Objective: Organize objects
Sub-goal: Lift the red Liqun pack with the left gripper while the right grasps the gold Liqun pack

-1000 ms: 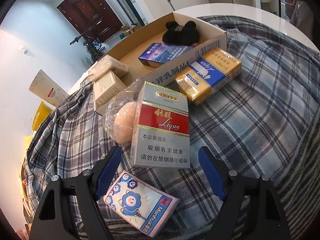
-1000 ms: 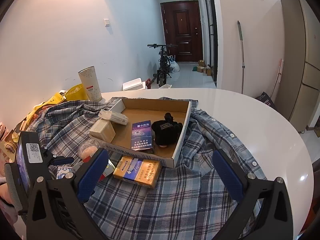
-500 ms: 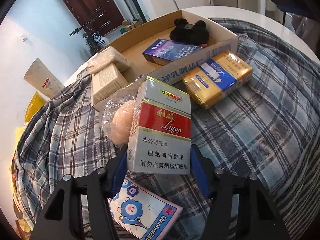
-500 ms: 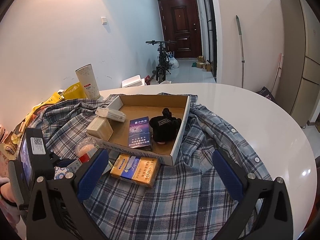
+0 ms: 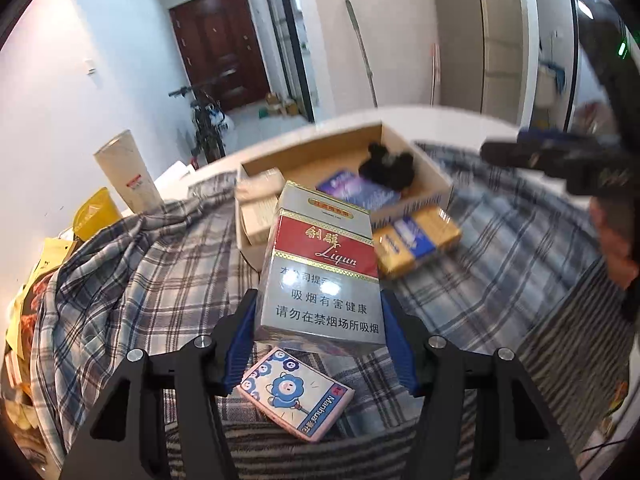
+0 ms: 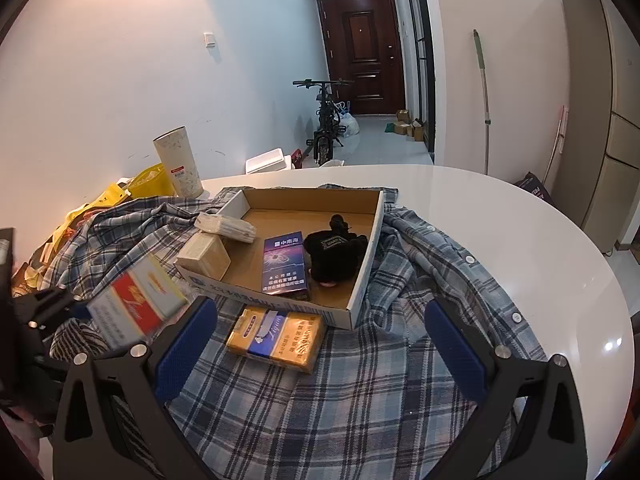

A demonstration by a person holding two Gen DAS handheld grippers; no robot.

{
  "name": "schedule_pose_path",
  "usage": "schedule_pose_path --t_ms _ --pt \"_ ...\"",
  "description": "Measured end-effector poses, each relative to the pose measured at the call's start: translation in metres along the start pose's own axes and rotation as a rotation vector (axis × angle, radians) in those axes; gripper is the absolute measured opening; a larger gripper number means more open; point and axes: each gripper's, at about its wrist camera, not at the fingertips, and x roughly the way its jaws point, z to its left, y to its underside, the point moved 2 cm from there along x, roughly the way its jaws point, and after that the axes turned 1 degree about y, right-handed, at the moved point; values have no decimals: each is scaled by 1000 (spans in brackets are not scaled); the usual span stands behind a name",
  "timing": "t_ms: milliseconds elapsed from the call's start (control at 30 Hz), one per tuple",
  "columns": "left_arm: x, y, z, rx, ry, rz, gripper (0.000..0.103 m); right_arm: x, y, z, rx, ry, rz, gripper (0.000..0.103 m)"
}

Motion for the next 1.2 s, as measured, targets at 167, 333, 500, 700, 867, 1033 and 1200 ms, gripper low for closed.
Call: schedule_pose_path --t_ms 167,333,500,700,867,1033,1200 --pt "-18 3 8 -72 30 -50 61 0 -1 7 -17 -5 3 103" --pt "-18 11 15 -116 43 -42 61 8 -1 16 -63 -12 32 87" --pt "-16 19 19 -134 50 -31 61 35 8 20 -79 -49 156 50" --pt "-15 23 22 -131 48 -33 61 73 31 14 -69 -69 313 33" --pt "-15 25 24 -136 53 -34 61 84 40 13 -69 -92 358 33" --pt "-15 26 25 -140 58 -34 61 80 50 33 -124 -173 400 33" --pt "-17 27 27 -147 57 -40 61 73 67 64 -201 -265 455 33"
